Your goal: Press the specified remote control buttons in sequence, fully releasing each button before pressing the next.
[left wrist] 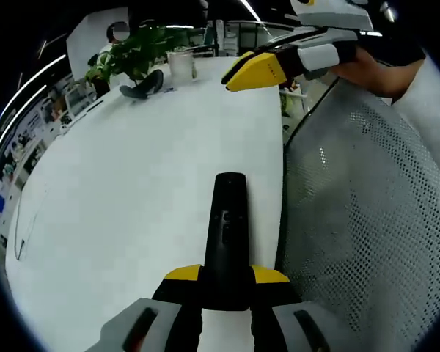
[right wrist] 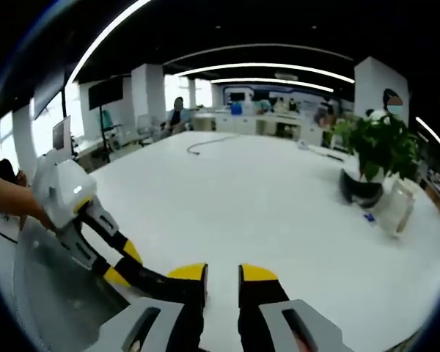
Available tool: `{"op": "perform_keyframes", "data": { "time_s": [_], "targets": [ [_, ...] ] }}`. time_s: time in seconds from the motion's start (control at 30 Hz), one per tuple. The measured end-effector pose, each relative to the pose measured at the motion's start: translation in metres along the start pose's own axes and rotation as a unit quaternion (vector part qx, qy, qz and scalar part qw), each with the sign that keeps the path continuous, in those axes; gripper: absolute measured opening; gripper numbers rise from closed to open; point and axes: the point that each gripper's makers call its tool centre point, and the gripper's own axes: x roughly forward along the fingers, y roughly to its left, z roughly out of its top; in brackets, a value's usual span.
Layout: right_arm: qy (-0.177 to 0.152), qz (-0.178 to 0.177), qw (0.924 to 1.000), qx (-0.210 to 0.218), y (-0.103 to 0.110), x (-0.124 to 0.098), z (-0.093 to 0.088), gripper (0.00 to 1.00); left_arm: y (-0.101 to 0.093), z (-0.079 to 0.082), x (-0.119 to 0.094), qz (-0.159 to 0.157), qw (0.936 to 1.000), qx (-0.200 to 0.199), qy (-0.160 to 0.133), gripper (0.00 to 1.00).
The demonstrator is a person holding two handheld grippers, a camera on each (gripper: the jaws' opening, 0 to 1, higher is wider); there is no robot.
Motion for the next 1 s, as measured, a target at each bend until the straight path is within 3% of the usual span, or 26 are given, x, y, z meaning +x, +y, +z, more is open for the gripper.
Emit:
{"op": "perform_keyframes", "data": {
  "time_s": [0.17,0.23,0.27,0.37,0.4,0.5,0.6,0.67,0.73,0.77,0.83,0.87,0.97,1.0],
  "targets": [
    [0.030,0.009,0.9995,0.004,0.003,0.001,-0.009,0.00,-0.006,0.002,0.003,0.000,0.9998,-0.015,-0.009,0.22],
    [0.043,0.011,0.9990,0.007,0.003,0.003,-0.013,0.00,-0.009,0.003,0.005,-0.004,0.9996,-0.024,-0.015,0.22],
    [0.057,0.031,0.9972,0.036,0.009,0.004,-0.017,0.00,-0.011,0.002,0.008,-0.006,0.9995,-0.026,-0.015,0.22],
    [0.104,0.078,0.9873,0.091,0.016,0.006,-0.028,0.00,-0.015,-0.001,0.013,-0.004,0.9995,-0.026,-0.015,0.22],
    [0.131,0.100,0.9800,0.112,0.022,0.007,-0.034,0.00,-0.016,-0.002,0.014,-0.004,0.9996,-0.025,-0.015,0.22],
    [0.155,0.125,0.9721,0.123,0.029,0.016,-0.035,0.00,-0.017,-0.002,0.016,-0.001,0.9993,-0.033,-0.021,0.22],
    [0.165,0.129,0.9681,0.137,0.033,0.027,-0.031,0.00,-0.016,-0.003,0.018,0.002,0.9990,-0.038,-0.025,0.23],
    [0.190,0.104,0.9647,0.149,0.028,0.035,-0.037,0.00,-0.015,-0.002,0.019,0.002,0.9986,-0.044,-0.031,0.23],
    [0.226,0.098,0.9529,0.177,0.027,0.040,-0.046,0.00,-0.015,-0.001,0.019,0.007,0.9980,-0.044,-0.046,0.23],
    [0.247,0.107,0.9411,0.205,0.031,0.041,-0.051,0.00,-0.015,-0.001,0.019,0.010,0.9980,-0.038,-0.049,0.23],
    [0.257,0.121,0.9294,0.236,0.033,0.043,-0.056,0.00,-0.016,0.001,0.020,0.018,0.9984,0.012,-0.053,0.23],
    [0.257,0.120,0.9268,0.246,0.032,0.044,-0.059,0.00,-0.016,0.001,0.022,0.013,0.9984,-0.023,-0.050,0.23],
    [0.255,0.096,0.9293,0.249,0.021,0.042,-0.071,0.00,-0.017,0.001,0.021,0.015,0.9983,-0.020,-0.053,0.23],
    [0.258,0.086,0.9254,0.264,0.017,0.041,-0.073,0.00,-0.017,0.001,0.022,0.015,0.9981,-0.019,-0.056,0.23]
  ]
}}
